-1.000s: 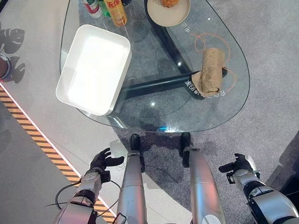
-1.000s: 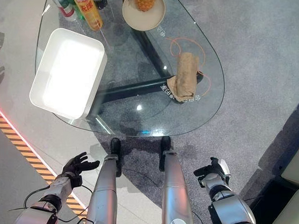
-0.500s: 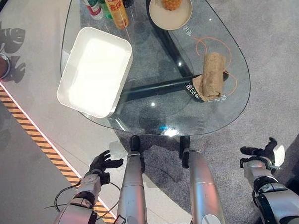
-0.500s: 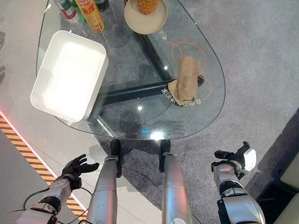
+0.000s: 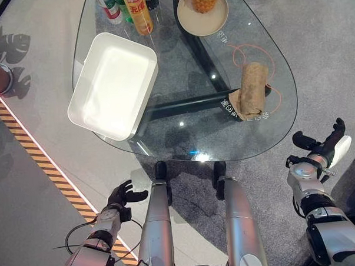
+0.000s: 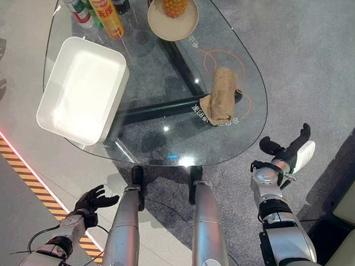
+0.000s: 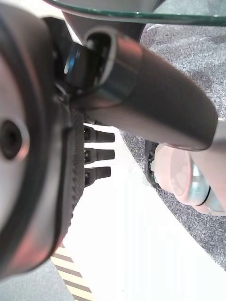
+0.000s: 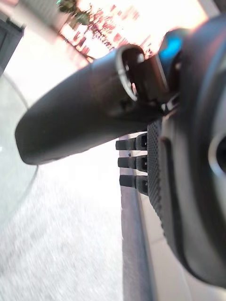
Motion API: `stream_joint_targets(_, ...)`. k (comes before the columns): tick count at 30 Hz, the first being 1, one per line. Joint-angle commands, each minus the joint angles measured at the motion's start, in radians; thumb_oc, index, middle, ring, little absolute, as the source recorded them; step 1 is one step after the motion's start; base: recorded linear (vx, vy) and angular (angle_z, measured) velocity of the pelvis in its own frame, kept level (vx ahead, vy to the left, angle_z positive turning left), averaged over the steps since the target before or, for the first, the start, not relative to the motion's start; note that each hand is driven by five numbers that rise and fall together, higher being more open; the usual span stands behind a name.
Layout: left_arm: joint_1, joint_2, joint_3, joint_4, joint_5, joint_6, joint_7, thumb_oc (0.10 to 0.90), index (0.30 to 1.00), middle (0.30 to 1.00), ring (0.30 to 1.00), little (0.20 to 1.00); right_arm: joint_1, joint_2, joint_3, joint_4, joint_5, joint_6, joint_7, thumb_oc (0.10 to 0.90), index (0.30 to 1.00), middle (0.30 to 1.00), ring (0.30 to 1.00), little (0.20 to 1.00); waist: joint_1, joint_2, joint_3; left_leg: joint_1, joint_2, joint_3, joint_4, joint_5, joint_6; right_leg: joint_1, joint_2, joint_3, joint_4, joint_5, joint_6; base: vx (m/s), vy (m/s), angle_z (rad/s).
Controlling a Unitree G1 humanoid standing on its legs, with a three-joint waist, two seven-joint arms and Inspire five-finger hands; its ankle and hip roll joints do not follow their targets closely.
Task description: Wipe the table with a cloth and put it in the basket.
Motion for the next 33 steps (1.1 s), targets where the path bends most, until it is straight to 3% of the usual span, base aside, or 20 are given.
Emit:
stream_joint_targets(1,0.087,0.032,-0.002,-0.03,-0.039,0.0,0.025,0.8,0.9,0.9,0.9,0.9,0.016,-0.111,-0.018,-0.131,-0.022,-0.074,-0.072,0.8,0.9,0.9,0.9,0.9,-0.009,-0.007,-0.013,-0.021,-0.056,0.057,0.11,-0.061,0.103,0.056,0.027,-0.007,-0.014,0.01,-0.048,0.01,0.046,0.0)
stream_joint_targets(19,0.104,0.0,0.0,-0.058,-0.05,0.0,0.047,0.8,0.9,0.9,0.9,0.9,-0.026,-0.054,0.06,-0.436,-0.121,-0.02,-0.067,0.8,0.9,0.9,0.9,0.9,-0.019,0.001,-0.013,0.001,-0.06,0.072,0.06,-0.048,0.104,0.065,0.03,0.005,-0.053,0.014,-0.048,0.0,0.016,0.0)
stream_joint_targets(25,0.093,-0.011,-0.002,-0.06,-0.04,0.006,0.048,0.8,0.9,0.9,0.9,0.9,-0.052,-0.016,0.129,-0.493,-0.149,0.022,0.037,0.8,0.9,0.9,0.9,0.9,-0.018,0.004,-0.013,0.006,-0.059,0.078,0.046,-0.042,0.104,0.064,0.027,0.004,-0.062,0.017,-0.049,0.0,0.0,0.0)
stream_joint_targets(33,0.088,-0.025,-0.009,-0.056,-0.03,0.003,0.057,0.8,0.9,0.9,0.9,0.9,-0.073,0.017,0.204,-0.489,-0.167,0.085,0.077,0.8,0.9,0.9,0.9,0.9,-0.012,0.007,-0.013,0.012,-0.06,0.08,0.035,-0.039,0.102,0.064,0.027,0.001,-0.065,0.013,-0.053,0.0,0.001,-0.03)
